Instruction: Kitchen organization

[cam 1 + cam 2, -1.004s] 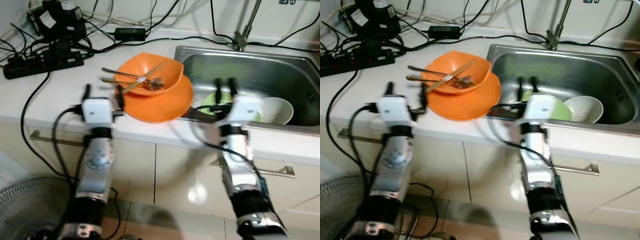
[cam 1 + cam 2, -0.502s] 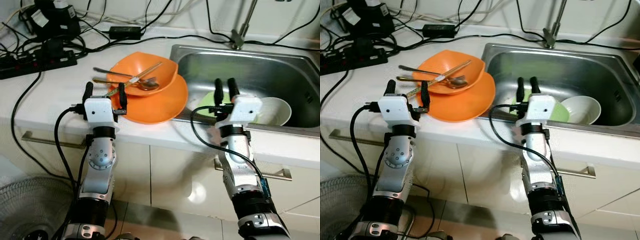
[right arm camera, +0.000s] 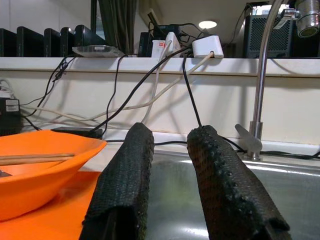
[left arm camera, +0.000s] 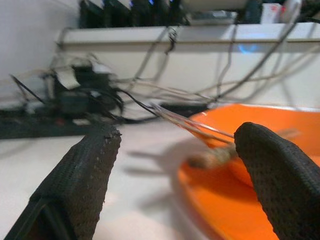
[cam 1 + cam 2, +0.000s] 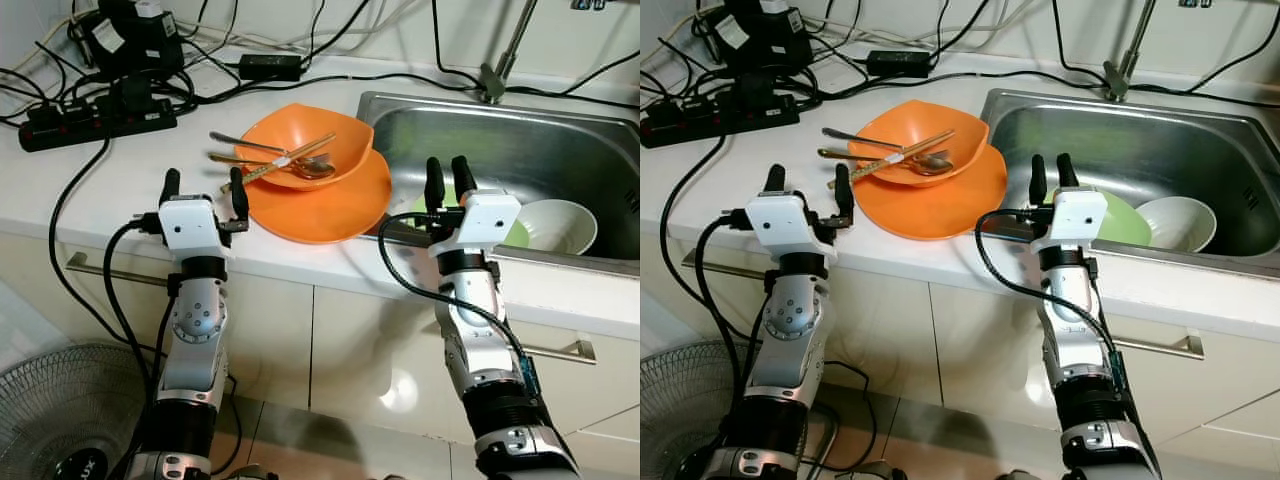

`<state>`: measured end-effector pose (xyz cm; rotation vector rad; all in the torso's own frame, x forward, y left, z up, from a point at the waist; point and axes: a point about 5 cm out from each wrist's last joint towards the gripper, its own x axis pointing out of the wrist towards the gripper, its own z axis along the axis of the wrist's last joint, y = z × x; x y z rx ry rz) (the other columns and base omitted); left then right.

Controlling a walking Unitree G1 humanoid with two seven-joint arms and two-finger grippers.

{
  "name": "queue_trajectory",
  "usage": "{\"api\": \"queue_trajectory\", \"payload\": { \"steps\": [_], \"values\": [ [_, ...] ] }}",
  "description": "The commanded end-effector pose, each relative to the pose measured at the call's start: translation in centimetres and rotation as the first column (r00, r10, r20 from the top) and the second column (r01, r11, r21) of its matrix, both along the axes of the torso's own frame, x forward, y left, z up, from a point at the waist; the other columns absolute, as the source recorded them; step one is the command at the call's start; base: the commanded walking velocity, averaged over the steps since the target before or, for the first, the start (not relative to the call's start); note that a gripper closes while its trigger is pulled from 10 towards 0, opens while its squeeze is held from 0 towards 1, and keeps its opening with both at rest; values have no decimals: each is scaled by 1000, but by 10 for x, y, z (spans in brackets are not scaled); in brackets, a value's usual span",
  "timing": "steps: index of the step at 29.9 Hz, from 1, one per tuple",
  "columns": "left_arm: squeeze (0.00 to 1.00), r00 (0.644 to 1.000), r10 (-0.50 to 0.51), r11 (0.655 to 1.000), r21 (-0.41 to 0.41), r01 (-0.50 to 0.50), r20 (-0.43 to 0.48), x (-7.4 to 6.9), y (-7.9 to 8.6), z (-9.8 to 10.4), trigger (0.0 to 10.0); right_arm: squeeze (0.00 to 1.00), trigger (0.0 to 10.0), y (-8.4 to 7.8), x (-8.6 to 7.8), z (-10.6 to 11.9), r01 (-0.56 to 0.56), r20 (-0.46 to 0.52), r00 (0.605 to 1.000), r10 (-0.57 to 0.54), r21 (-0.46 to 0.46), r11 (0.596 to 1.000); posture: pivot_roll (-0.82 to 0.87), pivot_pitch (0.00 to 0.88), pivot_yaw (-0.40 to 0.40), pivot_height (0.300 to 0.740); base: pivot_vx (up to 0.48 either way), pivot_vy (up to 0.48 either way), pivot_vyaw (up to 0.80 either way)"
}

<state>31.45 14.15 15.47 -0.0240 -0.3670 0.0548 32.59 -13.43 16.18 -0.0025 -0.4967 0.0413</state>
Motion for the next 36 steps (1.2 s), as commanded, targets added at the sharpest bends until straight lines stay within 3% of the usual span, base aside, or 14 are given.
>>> {"api": "queue_trajectory", "payload": {
  "steps": [1, 7, 13, 14, 15, 17, 18, 19, 20, 21, 34, 35, 36],
  "values": [
    [0, 998, -52, 999, -18, 51, -42, 0, -6, -7, 10000, 0, 10000, 0, 2, 6, 0, 19, 1000, 0, 11, 1000, 95, 59, 12, 740, 0, 0, 0],
    [0, 985, -156, 986, -60, 152, -69, 2, -17, -8, 10000, 0, 10000, 2, 1, 5, -4, 17, 1000, 4, 14, 1000, 92, 61, 14, 740, 0, 0, 0],
    [0, 980, -190, 978, -106, 182, -65, 2, -20, -6, 10000, 0, 10000, 1, 1, 3, -3, 12, 1000, 3, 14, 1000, 94, 63, 15, 740, 0, 0, 0],
    [0, 980, -191, 977, -107, 183, -64, 2, -19, -6, 9647, 0, 10000, 1, 1, 3, 0, 11, 1000, 0, 14, 1000, 93, 63, 15, 740, 0, 0, 0],
    [0, 980, -190, 977, -108, 182, -64, 3, -18, -6, 5765, 0, 10000, 1, 1, 3, 1, 11, 1000, -1, 14, 1000, 92, 64, 16, 740, 0, 0, 0],
    [0, 979, -192, 977, -111, 184, -64, 3, -18, -5, 5020, 0, 10000, 1, 1, 3, 2, 11, 1000, -3, 15, 1000, 91, 64, 17, 740, 0, 0, 0],
    [0, 979, -192, 977, -111, 184, -64, 3, -18, -5, 5020, 0, 10000, 1, 1, 3, 2, 11, 1000, -3, 15, 1000, 91, 64, 17, 740, 0, 0, 0],
    [0, 979, -194, 976, -114, 187, -61, 3, -18, -5, 7176, 0, 10000, 1, 1, 3, 3, 11, 1000, -3, 16, 1000, 90, 63, 18, 740, 0, 0, 0],
    [0, 979, -195, 976, -115, 187, -60, 4, -18, -4, 7176, 0, 10000, 1, 0, 3, 3, 11, 1000, -4, 16, 1000, 90, 63, 18, 740, 0, 0, 0],
    [0, 980, -194, 976, -115, 187, -52, 4, -18, -2, 10000, 0, 10000, 1, 0, 3, 4, 12, 1000, -4, 17, 1000, 89, 63, 17, 740, 0, 0, 0],
    [0, 979, -203, 974, -104, 203, 16, 9, -23, 17, 10000, 0, 10000, -1, 0, 3, 7, 13, 1000, -7, 18, 1000, 87, 59, 18, 740, 0, 0, 0],
    [0, 979, -202, 974, -102, 202, 13, 9, -23, 15, 2863, 0, 10000, -1, 0, 3, 7, 13, 1000, -7, 18, 1000, 87, 60, 18, 740, 0, 0, 0],
    [0, 980, -200, 974, -103, 201, 13, 8, -23, 15, 392, 0, 10000, -1, 0, 3, 8, 13, 1000, -8, 17, 1000, 86, 59, 19, 740, 0, 0, 0]
  ]
}}
